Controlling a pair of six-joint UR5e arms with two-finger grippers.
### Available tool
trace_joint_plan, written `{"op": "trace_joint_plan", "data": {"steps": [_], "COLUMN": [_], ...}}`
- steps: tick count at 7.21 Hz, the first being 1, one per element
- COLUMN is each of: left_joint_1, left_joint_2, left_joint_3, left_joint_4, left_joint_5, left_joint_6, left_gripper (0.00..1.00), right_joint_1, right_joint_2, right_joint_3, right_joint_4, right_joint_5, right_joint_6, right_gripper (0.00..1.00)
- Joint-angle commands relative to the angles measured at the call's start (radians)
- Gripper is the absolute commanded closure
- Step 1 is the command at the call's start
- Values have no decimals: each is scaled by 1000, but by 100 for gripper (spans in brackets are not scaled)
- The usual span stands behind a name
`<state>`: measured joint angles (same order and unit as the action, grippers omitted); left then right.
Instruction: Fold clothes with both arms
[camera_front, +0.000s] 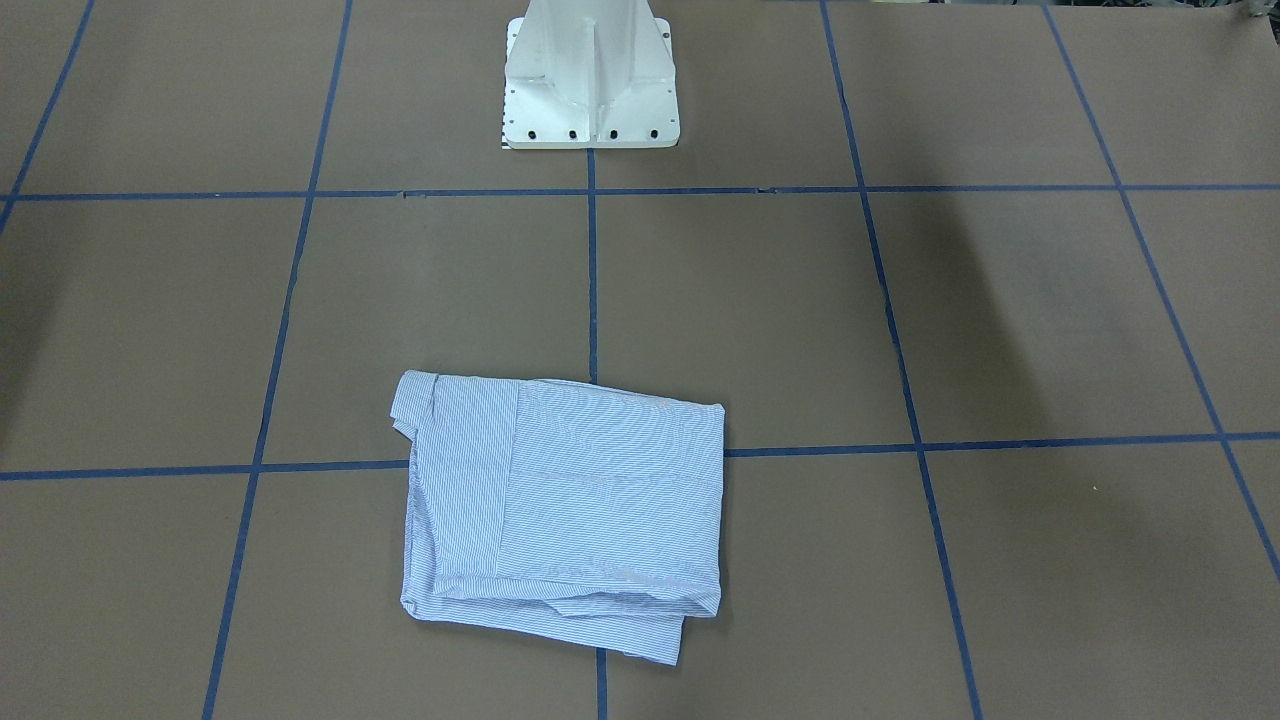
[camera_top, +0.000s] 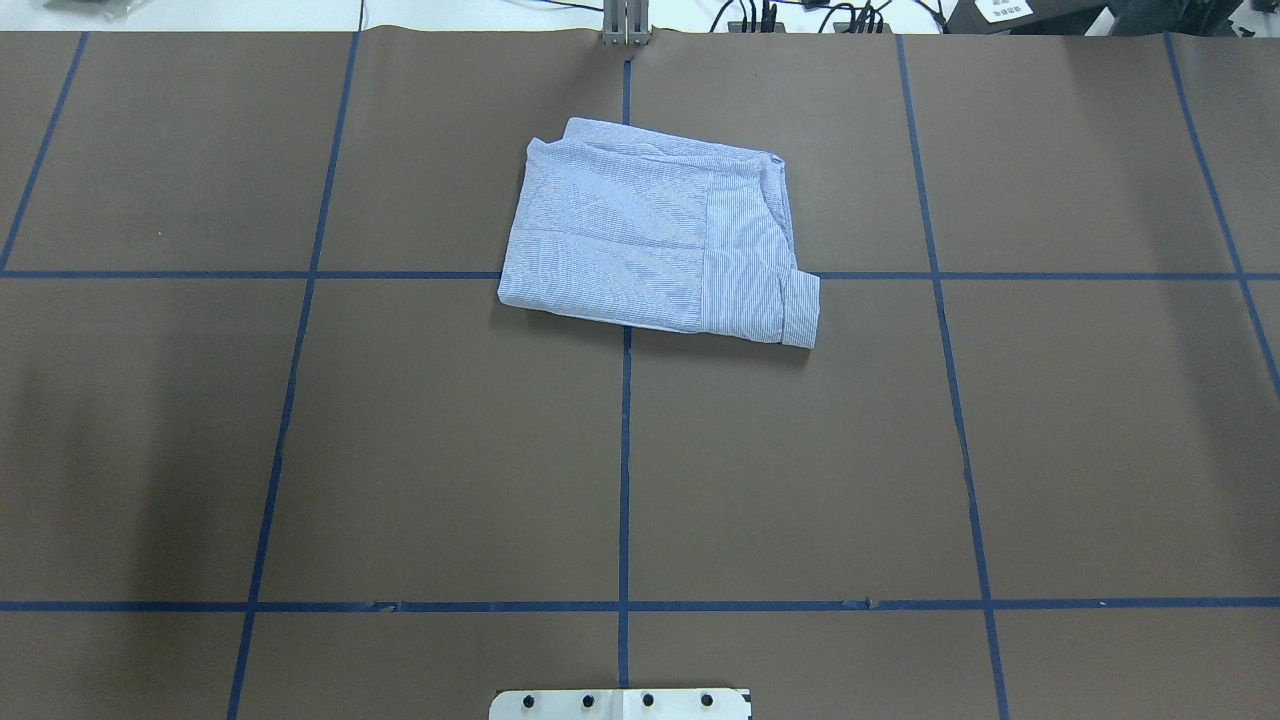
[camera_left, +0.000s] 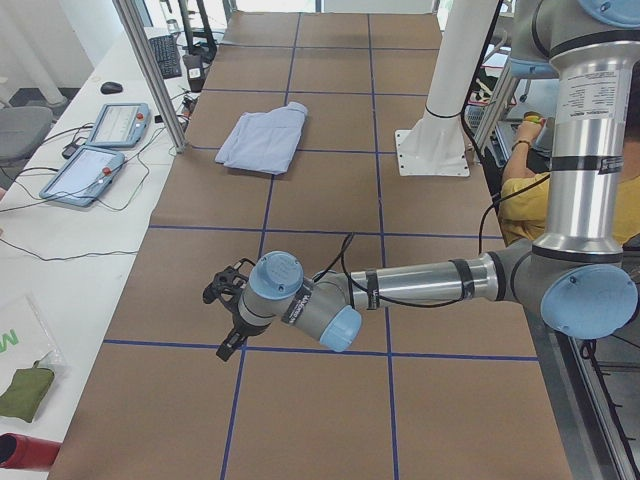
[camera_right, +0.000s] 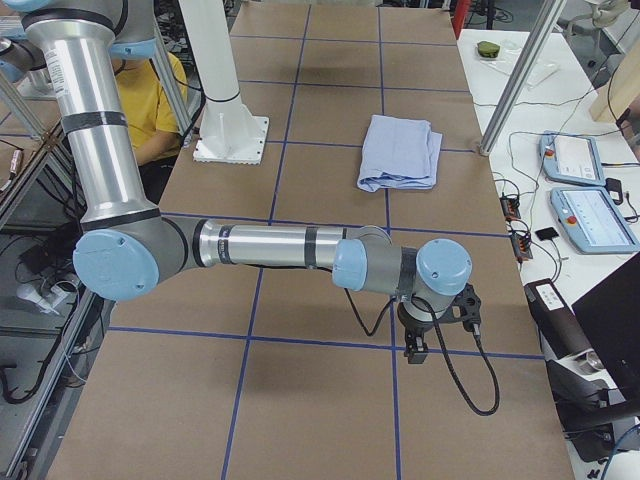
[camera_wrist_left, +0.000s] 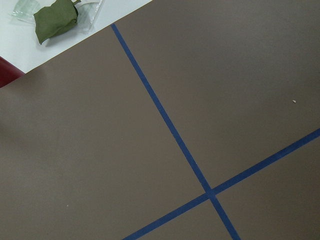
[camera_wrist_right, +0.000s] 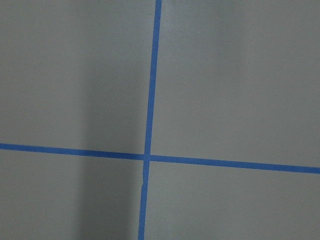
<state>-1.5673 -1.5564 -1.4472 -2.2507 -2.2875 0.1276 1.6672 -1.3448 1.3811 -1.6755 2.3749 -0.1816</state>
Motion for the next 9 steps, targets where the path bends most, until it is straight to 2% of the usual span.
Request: {"op": "trace_joint_plan", "data": {"steps": [1, 3, 4, 6, 7, 8, 9], "left_joint_1": [0, 1, 1, 1, 0, 0, 0], "left_joint_2": [-11, -19, -51, -65, -48, -50, -57], "left_joint_3": [-39, -84, -88, -84, -97, -107, -105], "left_joint_4": [119, 268, 349, 384, 370, 381, 384], "left_joint_5": [-33, -33, -33, -38, -47, -97, -101], "left_joint_6": [-28, -29, -29, -58, -62, -68, -71], "left_gripper": [1, 1, 1, 1, 1, 1, 1], "right_joint_1": [-15, -24, -30, -40, -61, -84, -87], "right_joint_2": [-20, -17, -22, -59, -59, -65, -66], "right_joint_3": [3, -33, -5, 50, 55, 77, 78], "right_joint_4": [5, 7, 7, 5, 5, 5, 7], "right_joint_5": [24, 35, 41, 30, 30, 24, 5], "right_joint_6": [17, 14, 14, 33, 144, 213, 217], "right_gripper": [0, 0, 0, 0, 0, 0, 0]}}
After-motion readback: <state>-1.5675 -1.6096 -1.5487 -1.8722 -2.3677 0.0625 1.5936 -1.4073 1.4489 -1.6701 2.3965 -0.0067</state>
